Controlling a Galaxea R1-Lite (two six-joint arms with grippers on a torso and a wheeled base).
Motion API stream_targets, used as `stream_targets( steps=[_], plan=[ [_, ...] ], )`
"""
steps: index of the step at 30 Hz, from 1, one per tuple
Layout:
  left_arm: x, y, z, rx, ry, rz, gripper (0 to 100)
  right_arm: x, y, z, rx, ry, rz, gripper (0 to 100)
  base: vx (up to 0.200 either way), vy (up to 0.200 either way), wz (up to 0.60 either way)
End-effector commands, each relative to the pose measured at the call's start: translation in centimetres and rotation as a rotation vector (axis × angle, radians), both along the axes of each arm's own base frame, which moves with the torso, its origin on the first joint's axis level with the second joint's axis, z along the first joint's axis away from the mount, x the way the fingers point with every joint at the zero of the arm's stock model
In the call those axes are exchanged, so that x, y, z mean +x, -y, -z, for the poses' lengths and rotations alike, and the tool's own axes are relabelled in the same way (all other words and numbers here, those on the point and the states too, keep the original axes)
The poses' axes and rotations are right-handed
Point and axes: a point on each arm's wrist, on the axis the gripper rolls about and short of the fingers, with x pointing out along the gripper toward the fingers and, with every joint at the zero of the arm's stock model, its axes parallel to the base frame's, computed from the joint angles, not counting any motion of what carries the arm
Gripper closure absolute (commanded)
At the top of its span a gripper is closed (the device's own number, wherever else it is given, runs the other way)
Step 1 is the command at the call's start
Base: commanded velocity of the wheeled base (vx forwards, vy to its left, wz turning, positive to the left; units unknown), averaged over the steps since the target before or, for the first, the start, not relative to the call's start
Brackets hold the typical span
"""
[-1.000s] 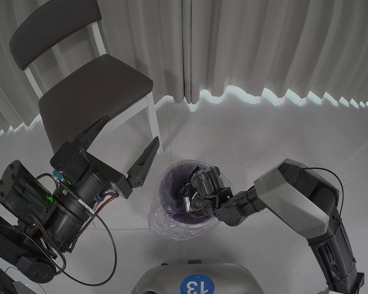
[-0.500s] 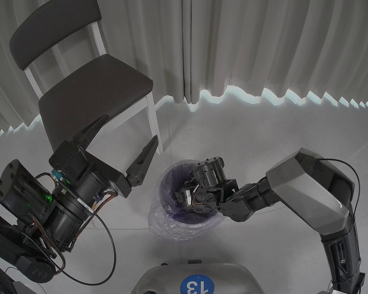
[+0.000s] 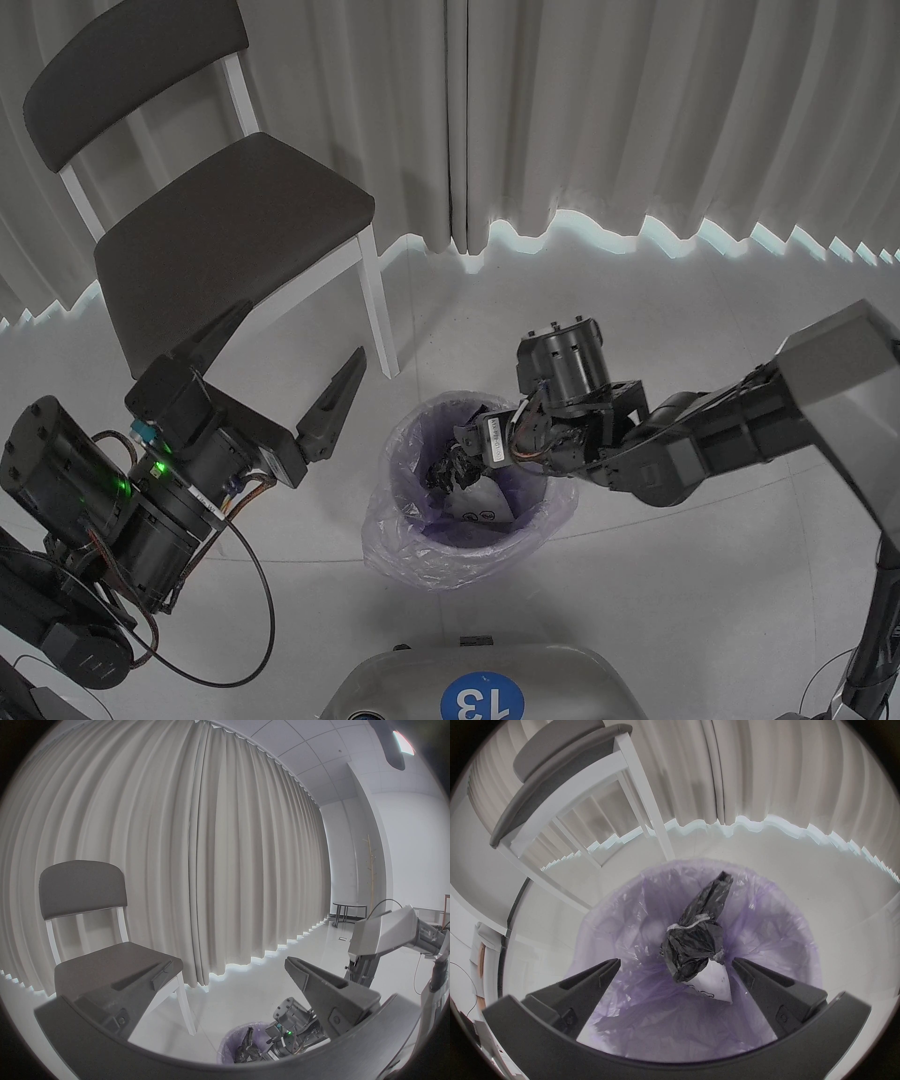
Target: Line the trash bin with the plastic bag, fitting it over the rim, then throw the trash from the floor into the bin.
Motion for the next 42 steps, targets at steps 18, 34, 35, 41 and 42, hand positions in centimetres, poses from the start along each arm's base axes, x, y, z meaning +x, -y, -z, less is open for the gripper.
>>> stream_targets(
  steps=[18, 34, 35, 41, 42],
  plan=[
    [8.8, -0.6, 7.7, 0.013, -0.301, -0.003, 0, -8.3, 10.9, -12.3, 0.096, 0.200, 0.155, 0, 0.000, 0.000, 0.00],
    [8.3, -4.7, 14.0, 0.198, -0.786, -0.038, 0, -8.3, 10.8, -10.8, 0.077, 0.165, 0.142, 0, 0.000, 0.000, 0.00],
    [8.4, -4.6, 14.9, 0.210, -0.811, -0.037, 0, -8.2, 10.8, -10.8, 0.077, 0.165, 0.142, 0, 0.000, 0.000, 0.00],
    [10.6, -3.5, 20.5, 0.269, -0.873, -0.012, 0, -7.8, 11.4, -10.8, 0.079, 0.171, 0.165, 0, 0.000, 0.000, 0.00],
    [11.1, -3.4, 21.3, 0.269, -0.869, -0.012, 0, -7.7, 11.5, -10.7, 0.078, 0.170, 0.170, 0, 0.000, 0.000, 0.00]
  ],
)
